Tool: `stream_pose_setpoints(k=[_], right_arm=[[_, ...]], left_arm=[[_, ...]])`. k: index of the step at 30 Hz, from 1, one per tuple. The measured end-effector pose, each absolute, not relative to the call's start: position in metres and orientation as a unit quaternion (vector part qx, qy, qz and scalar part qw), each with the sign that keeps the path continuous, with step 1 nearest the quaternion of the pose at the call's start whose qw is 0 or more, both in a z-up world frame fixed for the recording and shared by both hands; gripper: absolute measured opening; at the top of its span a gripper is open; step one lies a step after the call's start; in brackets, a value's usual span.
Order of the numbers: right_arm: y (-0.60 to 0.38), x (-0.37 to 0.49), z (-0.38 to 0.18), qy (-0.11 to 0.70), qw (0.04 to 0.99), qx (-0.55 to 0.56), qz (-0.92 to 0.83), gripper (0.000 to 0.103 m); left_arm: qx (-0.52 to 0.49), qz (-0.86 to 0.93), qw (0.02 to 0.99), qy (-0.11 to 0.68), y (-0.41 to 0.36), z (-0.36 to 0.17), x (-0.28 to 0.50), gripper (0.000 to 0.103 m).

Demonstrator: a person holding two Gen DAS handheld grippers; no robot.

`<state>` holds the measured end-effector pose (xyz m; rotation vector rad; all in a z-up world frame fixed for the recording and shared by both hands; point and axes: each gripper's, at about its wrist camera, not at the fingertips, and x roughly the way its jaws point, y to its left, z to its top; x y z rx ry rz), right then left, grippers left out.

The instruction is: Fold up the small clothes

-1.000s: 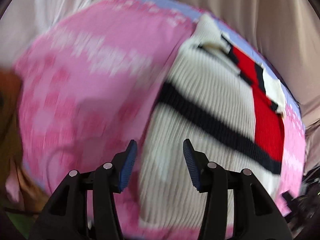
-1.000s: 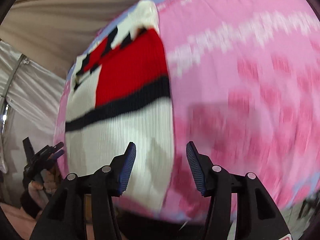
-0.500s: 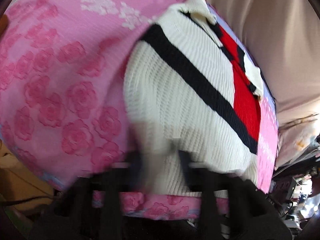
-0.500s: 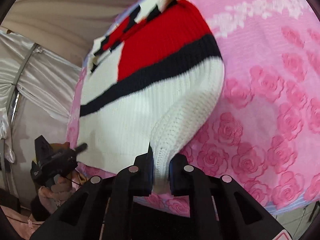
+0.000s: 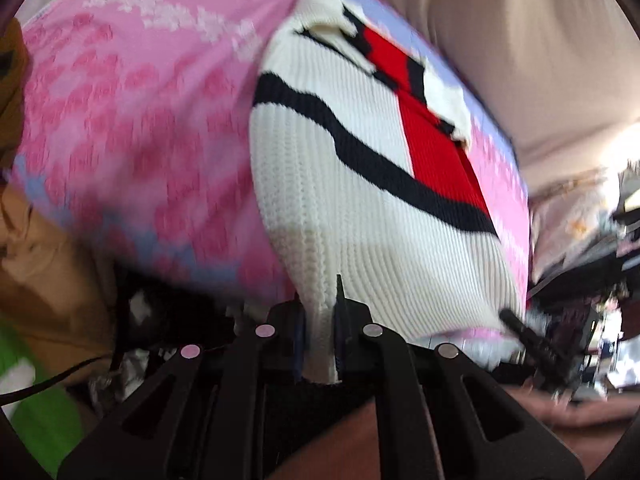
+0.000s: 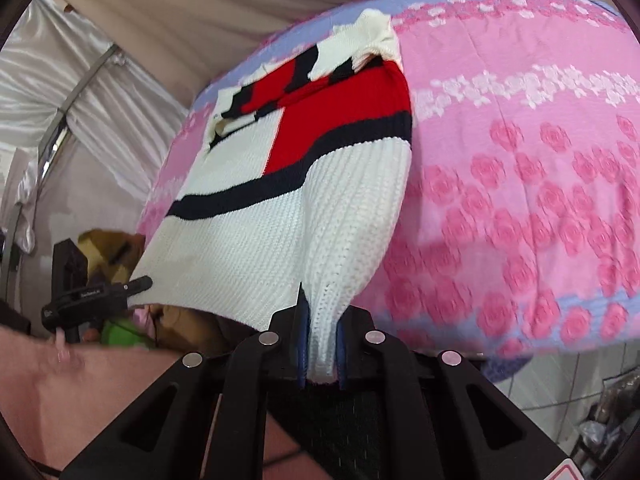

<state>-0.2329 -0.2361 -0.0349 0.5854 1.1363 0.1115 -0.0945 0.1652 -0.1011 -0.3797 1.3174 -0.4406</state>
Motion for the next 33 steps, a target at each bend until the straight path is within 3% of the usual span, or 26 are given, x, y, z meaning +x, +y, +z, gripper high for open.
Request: stream_pose_setpoints(k=[5,8,15,17,19,21,24,26,28,33], right_arm=[[-0.232,-0.262,-0.033,0.586,0.761,0.258,0.101,0.01],[-0.243,-0.246,-0.015,0.56,0.778,0.265,0.108,0.01],[-0.308,-0.083,0.019,0.387,0.87,0.297,0.07,0.01],[-0.325,-0.02,0.009,0.365,0.88,0.301,0.046,0.019],[-0.341,0.026,-0.014,0.376,0.873,0.312,-0.004,0.026],[-0.35,0.05,-0.028,0.398,0.863,0.308,-0.049,0.027],[-0.346,0.035,-0.02,0.377,0.876,0.298,-0.049,0.028],[-0.339,0.013,-0.021,0.378,0.879,0.288,-0.047,0.045],[-0.33,-0.006,-0.031,0.388,0.879,0.272,-0.052,0.047],[-0.318,0.01,-0.065,0.44,0.86,0.25,-0.061,0.048]], left_arm=[[-0.155,-0.213,0.736,0.624,0.165,-0.085,-0.123,0.01],[-0.17,-0.205,0.765,0.586,0.17,-0.055,-0.113,0.01],[-0.17,-0.211,0.867,0.418,0.115,0.008,0.036,0.01],[-0.134,-0.181,0.891,0.393,0.089,0.007,0.089,0.012],[-0.119,-0.14,0.898,0.401,0.068,-0.007,0.139,0.017],[-0.112,-0.09,0.892,0.428,0.063,-0.03,0.183,0.018],[-0.134,-0.066,0.892,0.426,0.086,-0.033,0.186,0.017],[-0.128,-0.066,0.899,0.414,0.104,-0.027,0.171,0.033],[-0.13,-0.063,0.9,0.411,0.119,-0.03,0.158,0.045],[-0.135,-0.048,0.877,0.459,0.124,-0.071,0.162,0.046]])
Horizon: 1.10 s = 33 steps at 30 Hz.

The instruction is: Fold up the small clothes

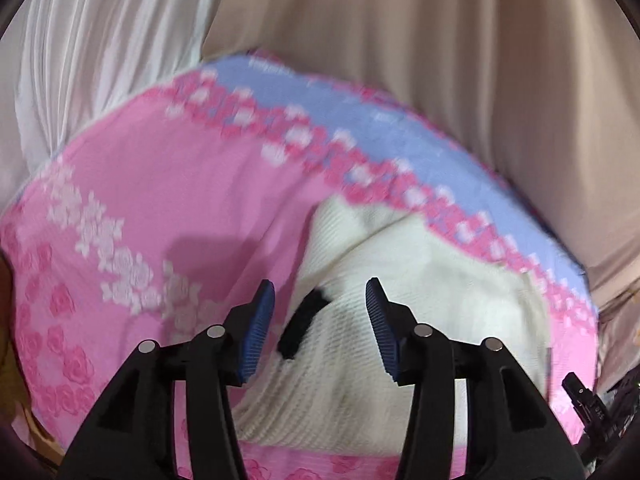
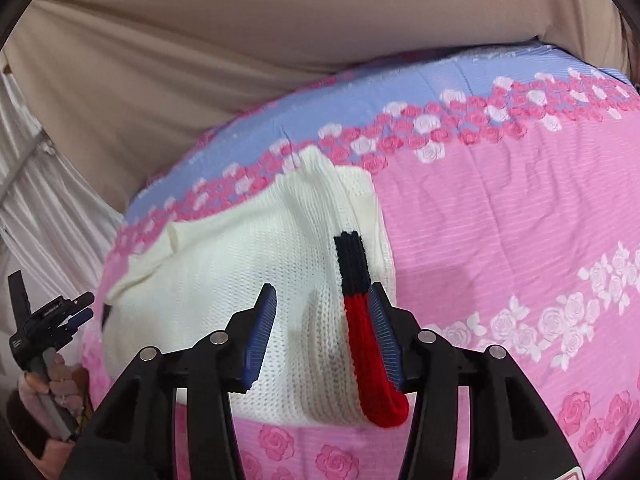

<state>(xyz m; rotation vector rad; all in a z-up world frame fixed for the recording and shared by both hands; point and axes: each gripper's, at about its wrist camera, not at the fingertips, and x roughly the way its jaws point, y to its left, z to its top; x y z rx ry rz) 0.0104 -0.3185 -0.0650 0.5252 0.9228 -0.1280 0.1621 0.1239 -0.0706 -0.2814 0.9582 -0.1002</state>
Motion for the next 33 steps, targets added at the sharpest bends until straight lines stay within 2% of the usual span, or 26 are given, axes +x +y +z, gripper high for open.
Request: stream_pose_setpoints(k=[2,7,9,10,11,14,16,18,19,21,23,25,29,33], right_arm=[[-0.314,0.025,-0.076,0.455,0.857,0.228,-0.079,0.054],[-0.316,0.039,-0.095,0.467,0.848,0.234,-0.09,0.057],[-0.317,0.042,-0.106,0.474,0.841,0.244,-0.087,0.048],[-0.318,0.043,-0.108,0.476,0.839,0.248,-0.085,0.023],[-0.322,0.042,-0.109,0.475,0.835,0.268,-0.079,0.019],[-0.336,0.025,-0.093,0.439,0.837,0.317,-0.076,0.016],[-0.342,0.017,-0.095,0.44,0.836,0.314,-0.09,0.015],[-0.348,0.013,-0.113,0.472,0.82,0.307,-0.103,0.017],[-0.35,0.01,-0.117,0.477,0.815,0.312,-0.103,0.022],[-0.349,0.007,-0.111,0.466,0.818,0.32,-0.105,0.025],[-0.347,0.011,-0.1,0.455,0.828,0.311,-0.101,0.038],[-0.342,0.022,-0.095,0.459,0.834,0.294,-0.087,0.05],[-0.329,0.026,-0.103,0.489,0.828,0.265,-0.073,0.05],[-0.317,-0.005,-0.11,0.507,0.816,0.269,-0.071,0.05]], left_arm=[[-0.13,-0.062,0.869,0.473,0.116,-0.082,0.171,0.046],[-0.063,-0.071,0.871,0.483,0.082,-0.102,0.197,0.048],[-0.043,-0.074,0.871,0.483,0.074,-0.106,0.21,0.048],[-0.037,-0.068,0.871,0.485,0.073,-0.109,0.219,0.041],[-0.046,-0.058,0.869,0.489,0.076,-0.109,0.233,0.035],[-0.12,-0.002,0.863,0.49,0.108,-0.107,0.265,0.036],[-0.134,0.035,0.859,0.493,0.124,-0.112,0.28,0.034],[-0.127,0.059,0.853,0.502,0.137,-0.116,0.289,0.033],[-0.141,0.048,0.855,0.496,0.142,-0.111,0.285,0.034],[-0.149,0.019,0.868,0.474,0.146,-0.092,0.264,0.035],[-0.136,-0.011,0.877,0.461,0.142,-0.077,0.234,0.044],[-0.136,-0.04,0.872,0.468,0.137,-0.076,0.21,0.048],[-0.118,-0.041,0.86,0.495,0.124,-0.093,0.164,0.05],[-0.152,-0.033,0.832,0.532,0.135,-0.119,0.122,0.052]])
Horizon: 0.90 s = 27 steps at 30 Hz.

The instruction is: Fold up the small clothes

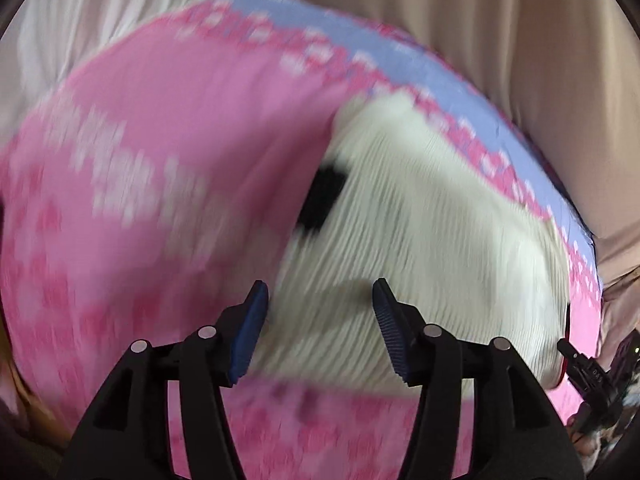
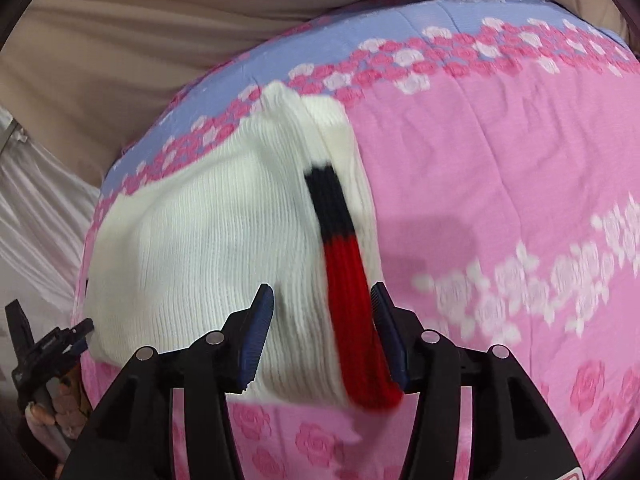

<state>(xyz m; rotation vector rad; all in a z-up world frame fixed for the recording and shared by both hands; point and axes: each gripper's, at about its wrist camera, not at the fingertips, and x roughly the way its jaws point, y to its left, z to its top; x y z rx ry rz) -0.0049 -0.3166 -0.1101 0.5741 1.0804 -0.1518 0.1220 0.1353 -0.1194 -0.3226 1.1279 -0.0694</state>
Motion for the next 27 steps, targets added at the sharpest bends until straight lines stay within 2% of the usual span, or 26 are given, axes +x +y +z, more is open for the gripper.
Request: stream_pose_setpoints(k=[6,7,9,10,13,19,27], right_arm=[[-0.308,-0.042,-0.123,0.517,0.807,0.277,-0.067,0.051],[-0.308,-0.042,-0.125,0.515,0.807,0.282,-0.065,0.049],[-0.313,-0.04,-0.126,0.507,0.806,0.297,-0.061,0.016],[-0.318,-0.04,-0.126,0.506,0.802,0.311,-0.064,0.007],[-0.325,-0.049,-0.103,0.495,0.813,0.299,-0.072,0.006],[-0.323,-0.093,-0.073,0.525,0.809,0.253,-0.071,0.006],[-0.294,-0.184,-0.101,0.613,0.744,0.259,-0.055,0.006]], left_arm=[[-0.191,-0.029,0.806,0.559,0.15,-0.146,0.106,0.052],[-0.204,-0.031,0.799,0.565,0.152,-0.151,0.108,0.049],[-0.219,-0.041,0.8,0.557,0.155,-0.153,0.111,0.027],[-0.225,-0.054,0.793,0.563,0.155,-0.154,0.113,0.017],[-0.231,-0.066,0.792,0.562,0.16,-0.139,0.11,0.014],[-0.165,-0.102,0.79,0.582,0.163,-0.102,0.076,0.014],[-0.123,-0.077,0.744,0.652,0.176,-0.121,-0.005,0.015]])
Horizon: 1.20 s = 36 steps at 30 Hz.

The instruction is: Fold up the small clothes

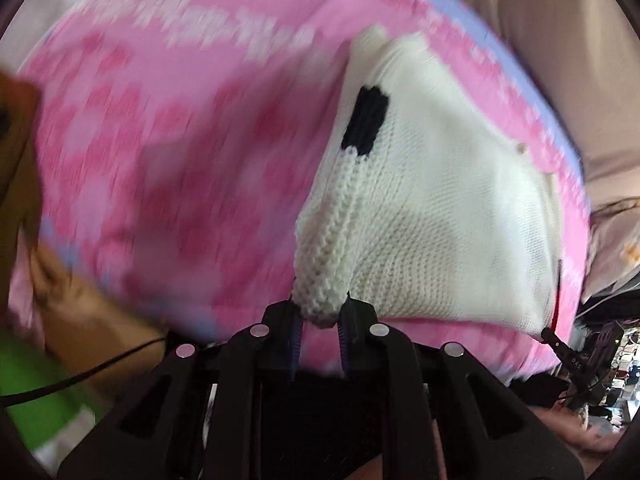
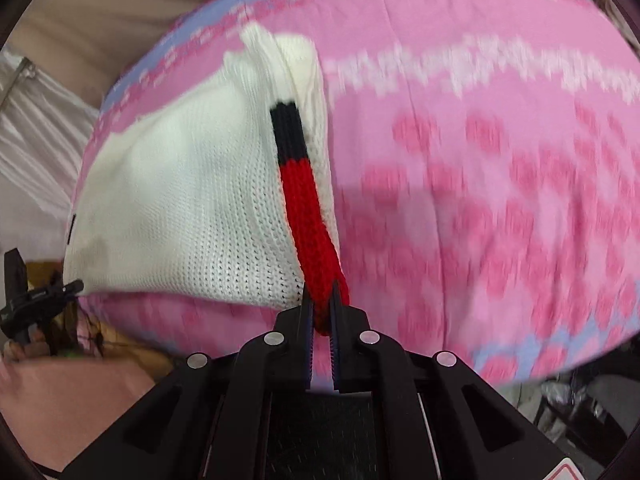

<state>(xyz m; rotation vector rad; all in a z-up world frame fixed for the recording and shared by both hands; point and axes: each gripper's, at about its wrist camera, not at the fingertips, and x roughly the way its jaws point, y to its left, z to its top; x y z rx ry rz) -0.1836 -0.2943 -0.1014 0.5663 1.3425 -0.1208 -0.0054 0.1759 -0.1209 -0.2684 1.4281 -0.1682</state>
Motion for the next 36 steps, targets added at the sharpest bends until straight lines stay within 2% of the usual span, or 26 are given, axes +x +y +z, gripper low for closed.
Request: stream_pose_setpoints(k=[3,4,6,7,8,9,10,16,17,18,19,20,21,25,29,30,32,36], right_arm=[[-0.29,-0.199,-0.113,0.623,0.734,0.264,-0.055,0.01],[-0.291,-0.195,-0.104,0.612,0.745,0.258,-0.062,0.016],[-0.296,-0.177,-0.077,0.57,0.779,0.252,-0.067,0.017],[-0.299,-0.165,-0.065,0.547,0.796,0.251,-0.065,0.026],[-0.301,-0.152,-0.054,0.526,0.811,0.247,-0.065,0.042],[-0.303,-0.132,-0.045,0.503,0.829,0.235,-0.063,0.049],[-0.304,-0.12,-0.044,0.492,0.838,0.229,-0.064,0.055],[-0.307,-0.05,-0.075,0.481,0.843,0.227,-0.078,0.055],[-0.308,-0.046,-0.081,0.483,0.841,0.229,-0.08,0.052],[-0.306,-0.044,-0.086,0.488,0.838,0.23,-0.081,0.046],[-0.304,-0.04,-0.09,0.498,0.832,0.234,-0.074,0.01],[-0.303,-0.039,-0.091,0.503,0.827,0.241,-0.072,0.007],[-0.302,-0.042,-0.084,0.495,0.831,0.243,-0.071,0.007],[-0.307,-0.056,-0.055,0.458,0.852,0.238,-0.086,0.007],[-0.323,-0.049,-0.108,0.519,0.812,0.241,-0.115,0.008],[-0.324,-0.052,-0.101,0.506,0.816,0.252,-0.122,0.008],[-0.314,-0.061,-0.067,0.465,0.841,0.24,-0.137,0.017],[-0.284,-0.063,-0.035,0.44,0.866,0.22,-0.089,0.017]], left_arm=[[-0.111,-0.054,0.757,0.641,0.173,-0.118,-0.021,0.018],[-0.111,-0.054,0.771,0.624,0.17,-0.106,-0.018,0.02],[-0.095,-0.063,0.806,0.58,0.158,-0.073,-0.007,0.023],[-0.086,-0.068,0.823,0.557,0.149,-0.057,0.002,0.032],[-0.081,-0.073,0.838,0.534,0.139,-0.044,0.011,0.038],[-0.079,-0.075,0.85,0.515,0.132,-0.036,0.021,0.049],[-0.077,-0.073,0.861,0.497,0.122,-0.031,0.034,0.055],[-0.091,-0.038,0.844,0.527,0.089,-0.073,0.091,0.055],[-0.077,-0.025,0.841,0.536,0.086,-0.087,0.098,0.052],[-0.07,-0.022,0.839,0.539,0.087,-0.096,0.102,0.049],[-0.06,-0.021,0.836,0.546,0.09,-0.105,0.102,0.031],[-0.053,-0.014,0.83,0.555,0.092,-0.113,0.104,0.018],[-0.06,-0.015,0.825,0.561,0.097,-0.117,0.106,0.012],[-0.054,-0.012,0.832,0.551,0.11,-0.114,0.102,0.012],[-0.029,0.006,0.833,0.553,0.105,-0.131,0.104,0.014],[-0.031,0.002,0.834,0.551,0.103,-0.126,0.103,0.014],[-0.047,-0.011,0.84,0.541,0.104,-0.108,0.098,0.015],[-0.041,-0.029,0.864,0.502,0.095,-0.074,0.088,0.015]])
